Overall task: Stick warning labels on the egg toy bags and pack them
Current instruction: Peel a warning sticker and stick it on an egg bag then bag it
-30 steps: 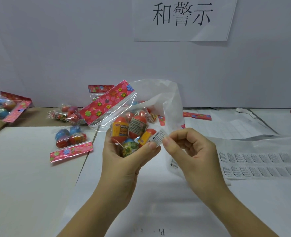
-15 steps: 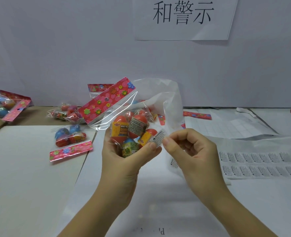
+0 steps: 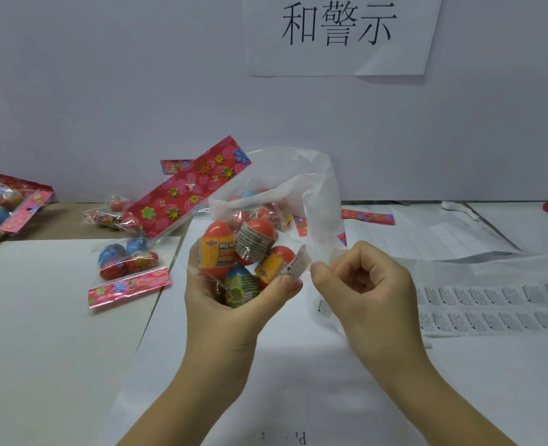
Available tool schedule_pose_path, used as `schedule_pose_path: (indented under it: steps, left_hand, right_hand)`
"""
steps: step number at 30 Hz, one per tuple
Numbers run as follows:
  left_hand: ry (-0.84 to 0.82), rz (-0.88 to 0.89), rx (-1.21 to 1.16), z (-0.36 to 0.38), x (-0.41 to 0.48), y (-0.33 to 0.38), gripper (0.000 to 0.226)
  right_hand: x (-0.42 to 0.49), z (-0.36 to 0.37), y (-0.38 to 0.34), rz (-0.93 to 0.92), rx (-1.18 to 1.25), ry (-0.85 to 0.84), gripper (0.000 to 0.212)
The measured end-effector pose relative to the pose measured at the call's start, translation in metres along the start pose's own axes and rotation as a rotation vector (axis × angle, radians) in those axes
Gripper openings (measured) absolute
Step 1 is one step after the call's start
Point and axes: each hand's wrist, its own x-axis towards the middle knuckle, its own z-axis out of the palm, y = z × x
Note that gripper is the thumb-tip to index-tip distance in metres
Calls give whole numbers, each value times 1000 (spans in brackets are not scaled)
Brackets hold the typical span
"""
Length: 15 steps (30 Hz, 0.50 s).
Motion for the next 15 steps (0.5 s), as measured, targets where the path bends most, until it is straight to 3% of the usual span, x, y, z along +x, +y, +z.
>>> schedule_pose_path:
  steps: [4, 8, 15]
  left_hand:
    - [-37, -50, -30, -1, 2, 1, 81]
    - [-101, -80, -38, -1, 1, 0, 78]
    - [-83, -130, -91, -1, 4, 0, 80]
  right_hand:
    - [4, -3, -1, 65, 219, -58, 29]
    - [5, 0, -4, 88, 163, -251, 31]
    - [7, -1, 0, 131, 244, -265, 30]
